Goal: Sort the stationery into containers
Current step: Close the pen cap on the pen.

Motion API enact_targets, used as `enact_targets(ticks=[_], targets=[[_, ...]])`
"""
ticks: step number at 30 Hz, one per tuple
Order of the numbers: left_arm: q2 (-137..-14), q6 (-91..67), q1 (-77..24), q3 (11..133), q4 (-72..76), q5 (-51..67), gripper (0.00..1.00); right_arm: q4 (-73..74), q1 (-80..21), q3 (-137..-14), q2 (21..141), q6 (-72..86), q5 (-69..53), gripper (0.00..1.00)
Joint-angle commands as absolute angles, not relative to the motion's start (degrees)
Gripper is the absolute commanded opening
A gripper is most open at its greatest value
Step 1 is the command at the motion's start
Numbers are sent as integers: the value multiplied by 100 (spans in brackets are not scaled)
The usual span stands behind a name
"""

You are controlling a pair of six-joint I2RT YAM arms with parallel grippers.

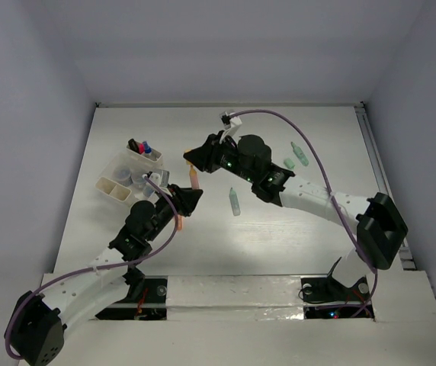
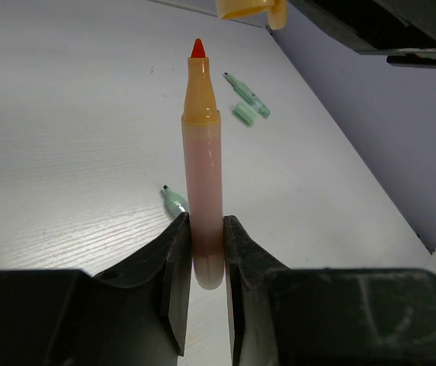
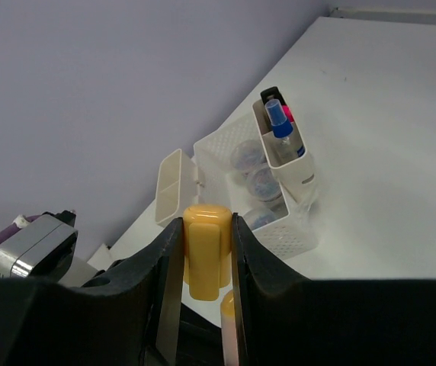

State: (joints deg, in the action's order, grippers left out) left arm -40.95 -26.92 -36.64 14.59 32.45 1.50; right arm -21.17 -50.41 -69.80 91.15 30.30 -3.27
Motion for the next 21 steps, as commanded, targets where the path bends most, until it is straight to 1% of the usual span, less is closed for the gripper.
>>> enact_targets(ticks=[1,21], targets=[[-4034,-2646,-3674,1476,3639,220,0,-2461,-5115,-7259,9114,3050,-396,7],[-3938,-2628,-3674,1477,3560,114,0,-2338,-5168,-7216,9290,2830,-149,8]])
